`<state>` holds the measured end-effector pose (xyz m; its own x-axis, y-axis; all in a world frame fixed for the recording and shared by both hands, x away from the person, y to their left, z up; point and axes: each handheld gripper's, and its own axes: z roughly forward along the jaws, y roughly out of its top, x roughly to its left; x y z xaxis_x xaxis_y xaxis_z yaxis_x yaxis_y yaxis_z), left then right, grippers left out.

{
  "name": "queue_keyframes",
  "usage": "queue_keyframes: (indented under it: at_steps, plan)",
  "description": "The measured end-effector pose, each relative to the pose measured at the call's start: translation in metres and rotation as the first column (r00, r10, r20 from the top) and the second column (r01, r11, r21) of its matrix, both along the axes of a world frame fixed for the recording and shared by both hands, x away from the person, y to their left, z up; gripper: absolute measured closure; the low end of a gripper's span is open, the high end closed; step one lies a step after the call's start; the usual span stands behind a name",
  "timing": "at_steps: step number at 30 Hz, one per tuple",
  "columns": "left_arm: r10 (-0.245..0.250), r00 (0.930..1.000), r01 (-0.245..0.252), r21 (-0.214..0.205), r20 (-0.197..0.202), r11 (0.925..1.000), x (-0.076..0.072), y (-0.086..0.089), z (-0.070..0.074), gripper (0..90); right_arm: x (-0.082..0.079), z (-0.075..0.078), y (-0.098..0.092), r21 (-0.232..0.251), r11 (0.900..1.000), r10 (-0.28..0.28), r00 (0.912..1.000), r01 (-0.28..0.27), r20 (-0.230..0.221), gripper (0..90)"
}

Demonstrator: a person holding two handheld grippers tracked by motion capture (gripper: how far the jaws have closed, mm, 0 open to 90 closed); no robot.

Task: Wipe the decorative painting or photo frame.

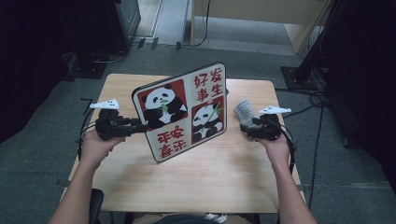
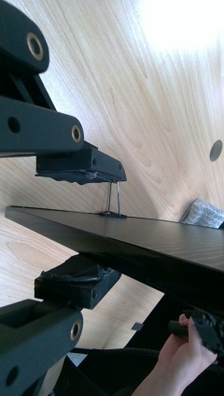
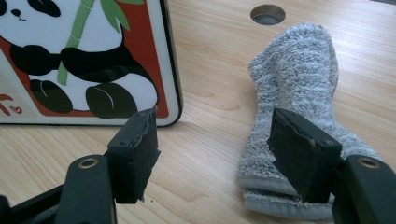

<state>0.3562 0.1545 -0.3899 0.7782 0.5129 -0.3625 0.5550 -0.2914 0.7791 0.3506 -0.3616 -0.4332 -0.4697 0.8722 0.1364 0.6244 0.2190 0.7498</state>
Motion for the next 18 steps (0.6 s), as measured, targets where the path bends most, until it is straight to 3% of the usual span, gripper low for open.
queue_keyframes:
  at_steps: [18]
  plan:
    - [0.049,0.9988,-0.049,0.003,-0.011,0.9988,0.0056,0.0041,-0.0042,50.8,0.0021,-0.0031,0.0055,-0.013,0.9998,0.017,0.9998,-0.017,-0.005,33.1]
